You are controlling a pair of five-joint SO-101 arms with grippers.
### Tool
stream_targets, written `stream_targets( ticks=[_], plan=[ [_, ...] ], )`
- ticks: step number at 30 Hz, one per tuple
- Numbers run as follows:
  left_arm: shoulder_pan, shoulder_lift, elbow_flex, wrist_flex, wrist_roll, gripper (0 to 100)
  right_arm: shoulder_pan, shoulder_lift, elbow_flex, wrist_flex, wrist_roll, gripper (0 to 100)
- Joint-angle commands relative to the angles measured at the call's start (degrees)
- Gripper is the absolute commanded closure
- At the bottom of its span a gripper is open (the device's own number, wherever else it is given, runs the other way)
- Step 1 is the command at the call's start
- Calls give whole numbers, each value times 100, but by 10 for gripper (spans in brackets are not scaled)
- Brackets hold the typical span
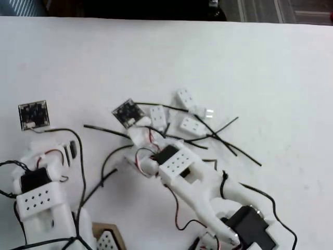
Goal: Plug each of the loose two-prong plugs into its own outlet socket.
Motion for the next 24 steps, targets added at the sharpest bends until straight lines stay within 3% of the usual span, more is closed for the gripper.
stream_targets(
  ticks=[1, 9, 17, 21, 24],
  plan=[
    [-40, -145, -26, -114, 9, 760, 57, -13, 9, -145, 0, 981],
    [-22, -171, 62, -141, 0, 759, 57, 664, -220, -110, 0, 981],
    [-13, -180, -53, -79, -290, 740, 66, 303, -255, 171, 26, 981],
    [-4, -180, -396, 360, -607, 705, 66, -92, -273, 462, 0, 978],
    [-13, -180, -932, 941, -1064, 705, 66, -418, -273, 743, -9, 922]
  ],
)
